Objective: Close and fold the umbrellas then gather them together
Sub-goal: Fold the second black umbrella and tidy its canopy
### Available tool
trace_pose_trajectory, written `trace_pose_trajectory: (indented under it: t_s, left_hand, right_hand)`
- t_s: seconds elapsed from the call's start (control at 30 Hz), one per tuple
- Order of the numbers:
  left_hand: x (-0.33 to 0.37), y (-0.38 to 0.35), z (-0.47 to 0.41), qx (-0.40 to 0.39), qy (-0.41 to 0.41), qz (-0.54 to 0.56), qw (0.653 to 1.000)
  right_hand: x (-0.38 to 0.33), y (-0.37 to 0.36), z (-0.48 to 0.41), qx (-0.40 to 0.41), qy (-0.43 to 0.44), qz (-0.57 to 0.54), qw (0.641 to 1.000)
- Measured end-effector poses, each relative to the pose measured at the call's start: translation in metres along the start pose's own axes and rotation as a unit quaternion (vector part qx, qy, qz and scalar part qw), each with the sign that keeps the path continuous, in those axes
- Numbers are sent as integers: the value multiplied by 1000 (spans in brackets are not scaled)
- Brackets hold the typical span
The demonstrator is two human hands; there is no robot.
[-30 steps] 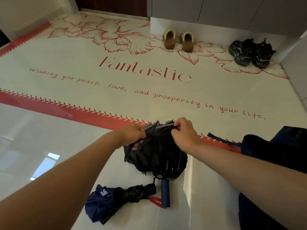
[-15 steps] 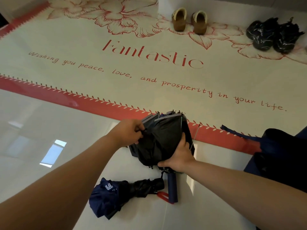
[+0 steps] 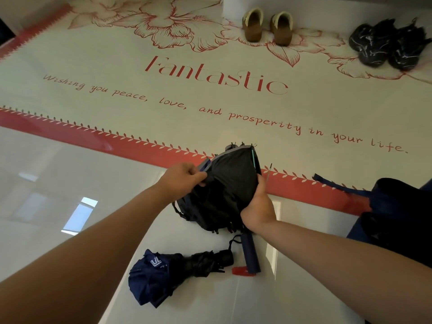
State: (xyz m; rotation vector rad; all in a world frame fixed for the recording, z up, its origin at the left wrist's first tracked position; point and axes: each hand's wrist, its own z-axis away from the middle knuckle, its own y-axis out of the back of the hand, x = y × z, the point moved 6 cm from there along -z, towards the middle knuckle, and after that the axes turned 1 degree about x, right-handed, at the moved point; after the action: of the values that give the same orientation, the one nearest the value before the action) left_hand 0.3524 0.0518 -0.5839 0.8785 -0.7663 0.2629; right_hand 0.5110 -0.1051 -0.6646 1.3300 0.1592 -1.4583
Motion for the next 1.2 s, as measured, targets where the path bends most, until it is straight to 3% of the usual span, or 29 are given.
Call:
trace_pose_trajectory:
  t_s: [0.1,0.2,0.27,0.37,0.5,0.6,0.7,0.83,0.93,1.0,1.07,1.13,1.2]
  left_hand:
    - [-1,3,-1,5,10,30,999]
    - [-4,0,1,-49,49,70,995]
    - [-1,-2,4,-81,84,100,988]
    - [15,-4,8,-133,93,129,978]
    - [51,-13,15,-228,40,189,954]
    - [62,-16,10,-200,35,285,937]
    - [60,-24,4,-194,54,358,912]
    - [56,-44,1,-112,50,151,981]
    - [54,-73,1,-129,-11,-4,992]
    - [49,-90,0,-170,-21,-94,981]
    - [45,-97,-3,-175,2,-192,966]
    - [49,-97,-6,-134,16,-260,956]
    - [61,-98,-5,-84,23,-280,956]
  right_hand:
    - [-1,3,4,-3,-10,31,999]
    - [-7,-2,15,26,12,167,986]
    - [-27,0,21,66,91,218,969]
    - [-63,-1,27,58,263,224,937]
    - [-85,7,17,72,290,149,942]
    - [-86,34,-4,88,173,-6,981]
    - [-70,72,-22,133,30,-85,987]
    - [-13,111,-35,187,-202,-269,923]
    - [20,120,-42,157,-318,-372,858]
    - [34,124,-42,130,-370,-356,848]
    - [38,127,-32,61,-386,-263,882]
    - [45,128,-22,11,-403,-136,905]
    - [55,121,-22,-9,-415,-86,906]
